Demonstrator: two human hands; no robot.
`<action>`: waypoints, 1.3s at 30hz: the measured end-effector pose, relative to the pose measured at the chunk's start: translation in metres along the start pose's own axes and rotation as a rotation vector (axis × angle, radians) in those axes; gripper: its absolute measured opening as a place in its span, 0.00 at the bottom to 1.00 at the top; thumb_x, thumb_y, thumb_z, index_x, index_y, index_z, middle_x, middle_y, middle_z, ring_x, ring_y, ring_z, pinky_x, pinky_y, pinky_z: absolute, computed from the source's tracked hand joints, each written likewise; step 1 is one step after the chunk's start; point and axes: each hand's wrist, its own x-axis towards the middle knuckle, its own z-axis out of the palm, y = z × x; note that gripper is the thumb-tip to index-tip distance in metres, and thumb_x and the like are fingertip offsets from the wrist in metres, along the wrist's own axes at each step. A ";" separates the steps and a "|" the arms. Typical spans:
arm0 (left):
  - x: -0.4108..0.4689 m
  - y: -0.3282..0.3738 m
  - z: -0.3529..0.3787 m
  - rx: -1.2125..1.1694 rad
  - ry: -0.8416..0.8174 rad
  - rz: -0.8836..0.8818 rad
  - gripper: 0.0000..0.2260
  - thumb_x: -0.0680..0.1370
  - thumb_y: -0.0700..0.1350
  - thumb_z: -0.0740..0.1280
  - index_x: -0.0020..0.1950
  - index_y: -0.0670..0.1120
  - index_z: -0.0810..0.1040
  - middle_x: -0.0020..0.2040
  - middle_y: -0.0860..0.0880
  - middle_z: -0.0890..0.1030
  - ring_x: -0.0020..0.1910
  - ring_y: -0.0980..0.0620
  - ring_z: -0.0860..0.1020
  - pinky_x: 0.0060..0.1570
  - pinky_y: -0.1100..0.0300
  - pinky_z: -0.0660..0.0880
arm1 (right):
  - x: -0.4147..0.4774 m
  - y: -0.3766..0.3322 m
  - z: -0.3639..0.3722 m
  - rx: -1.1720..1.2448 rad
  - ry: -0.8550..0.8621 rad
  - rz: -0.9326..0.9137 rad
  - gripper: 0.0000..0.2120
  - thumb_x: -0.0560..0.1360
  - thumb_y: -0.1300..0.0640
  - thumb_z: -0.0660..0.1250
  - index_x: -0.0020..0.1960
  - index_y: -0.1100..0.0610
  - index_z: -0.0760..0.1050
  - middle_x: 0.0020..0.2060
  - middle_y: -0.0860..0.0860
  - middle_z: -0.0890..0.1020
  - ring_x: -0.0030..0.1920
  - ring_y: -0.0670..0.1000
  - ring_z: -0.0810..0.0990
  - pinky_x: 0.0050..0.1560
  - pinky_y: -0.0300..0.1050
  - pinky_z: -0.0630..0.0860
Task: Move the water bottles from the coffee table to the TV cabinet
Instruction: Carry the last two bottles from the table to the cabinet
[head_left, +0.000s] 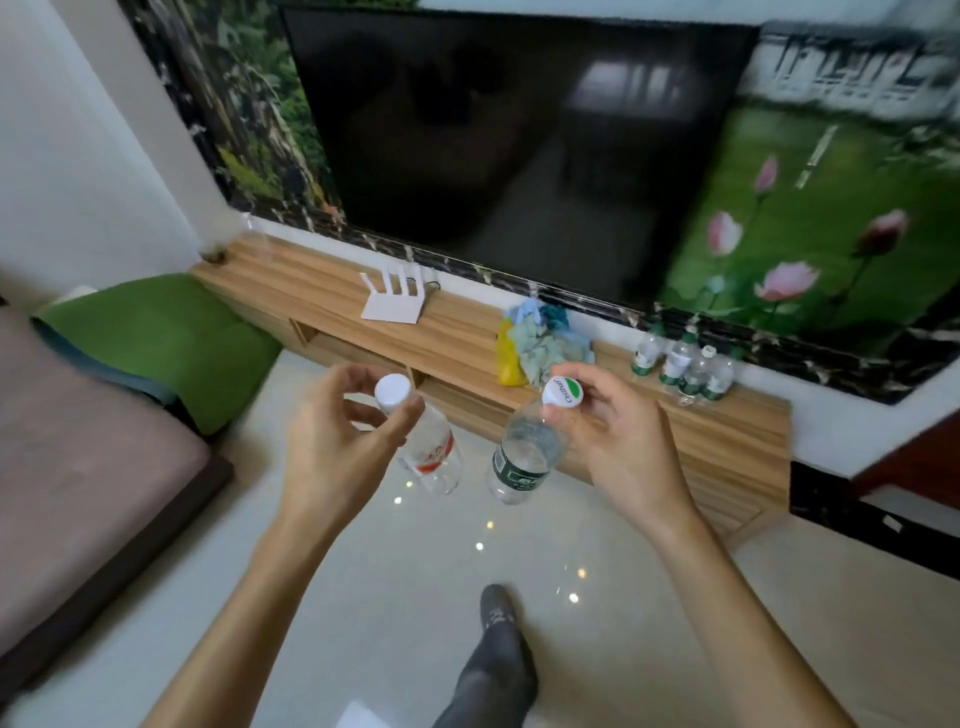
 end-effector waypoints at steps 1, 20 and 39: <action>0.011 0.002 0.019 -0.011 -0.034 0.000 0.10 0.71 0.48 0.76 0.48 0.52 0.78 0.46 0.53 0.83 0.39 0.49 0.84 0.42 0.46 0.82 | 0.009 0.008 -0.013 -0.021 0.024 0.013 0.16 0.72 0.64 0.74 0.58 0.52 0.80 0.54 0.48 0.84 0.52 0.44 0.83 0.56 0.42 0.78; 0.196 0.031 0.337 -0.058 -0.583 -0.051 0.14 0.67 0.48 0.79 0.51 0.51 0.84 0.40 0.49 0.86 0.33 0.49 0.84 0.39 0.45 0.83 | 0.190 0.116 -0.206 -0.423 0.255 0.271 0.13 0.71 0.54 0.75 0.55 0.47 0.79 0.51 0.42 0.82 0.51 0.43 0.79 0.51 0.48 0.79; 0.270 0.012 0.641 0.021 -0.698 -0.469 0.14 0.62 0.43 0.82 0.44 0.51 0.84 0.48 0.46 0.84 0.46 0.44 0.84 0.42 0.47 0.84 | 0.349 0.333 -0.359 -0.442 0.155 0.619 0.13 0.74 0.58 0.72 0.54 0.48 0.74 0.50 0.45 0.76 0.50 0.50 0.80 0.51 0.47 0.80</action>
